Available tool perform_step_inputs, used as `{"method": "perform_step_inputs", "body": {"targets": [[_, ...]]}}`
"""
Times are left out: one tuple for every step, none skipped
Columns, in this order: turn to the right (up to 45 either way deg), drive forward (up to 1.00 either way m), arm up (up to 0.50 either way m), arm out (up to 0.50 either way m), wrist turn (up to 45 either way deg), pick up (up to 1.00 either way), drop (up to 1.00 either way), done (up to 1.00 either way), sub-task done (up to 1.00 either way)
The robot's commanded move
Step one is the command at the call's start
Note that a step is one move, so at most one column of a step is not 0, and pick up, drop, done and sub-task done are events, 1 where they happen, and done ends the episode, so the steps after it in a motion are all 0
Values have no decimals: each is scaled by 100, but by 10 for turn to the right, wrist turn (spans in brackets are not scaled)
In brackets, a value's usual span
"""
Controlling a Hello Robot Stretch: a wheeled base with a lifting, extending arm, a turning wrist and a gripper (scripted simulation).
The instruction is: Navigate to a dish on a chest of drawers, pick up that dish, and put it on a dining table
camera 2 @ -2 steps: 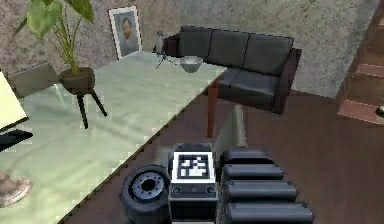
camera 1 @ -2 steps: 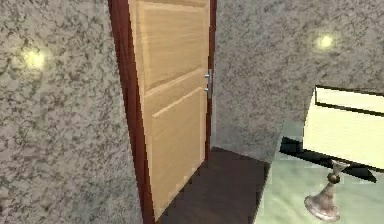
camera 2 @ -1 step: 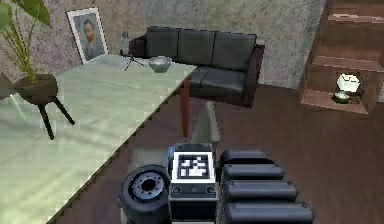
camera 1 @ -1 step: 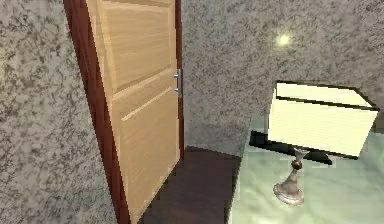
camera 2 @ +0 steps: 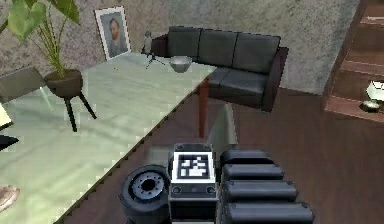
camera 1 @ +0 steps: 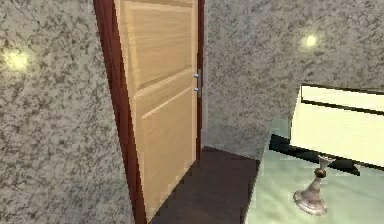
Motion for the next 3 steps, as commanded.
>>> {"method": "perform_step_inputs", "body": {"targets": [[-30,0,0,0,0,0,0,0,0],[180,0,0,0,0,0,0,0,0],[0,25,0,0,0,0,0,0,0]]}}
